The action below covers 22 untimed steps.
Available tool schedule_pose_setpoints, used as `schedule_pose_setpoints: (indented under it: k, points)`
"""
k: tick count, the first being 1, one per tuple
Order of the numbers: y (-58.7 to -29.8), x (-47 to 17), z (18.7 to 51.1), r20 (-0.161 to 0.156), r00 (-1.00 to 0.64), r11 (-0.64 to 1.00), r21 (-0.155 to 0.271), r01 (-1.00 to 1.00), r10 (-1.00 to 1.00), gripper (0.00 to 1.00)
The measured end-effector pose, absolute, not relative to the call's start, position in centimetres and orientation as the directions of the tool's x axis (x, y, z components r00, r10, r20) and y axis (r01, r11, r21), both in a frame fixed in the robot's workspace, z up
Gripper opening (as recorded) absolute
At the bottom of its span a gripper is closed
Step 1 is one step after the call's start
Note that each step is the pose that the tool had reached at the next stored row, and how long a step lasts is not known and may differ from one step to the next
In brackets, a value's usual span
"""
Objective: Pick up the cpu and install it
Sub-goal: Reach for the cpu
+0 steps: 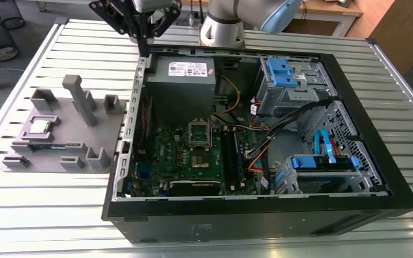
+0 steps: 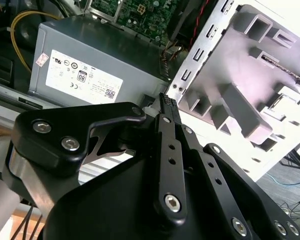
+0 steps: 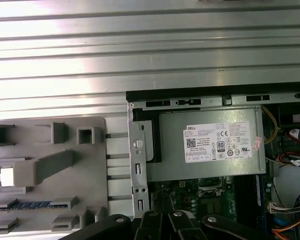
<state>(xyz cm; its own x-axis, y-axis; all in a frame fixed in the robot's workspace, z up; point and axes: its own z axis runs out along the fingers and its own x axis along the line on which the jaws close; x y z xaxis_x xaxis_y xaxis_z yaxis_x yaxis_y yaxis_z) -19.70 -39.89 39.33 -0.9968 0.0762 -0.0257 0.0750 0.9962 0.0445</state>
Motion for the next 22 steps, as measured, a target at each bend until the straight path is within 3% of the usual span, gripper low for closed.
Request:
schedule_pose_setpoints:
  k: [22]
  points:
    - [-39.9, -23.3, 39.3, -0.028, -0.997, 0.996, 0.045, 0.075, 0.076, 0.11]
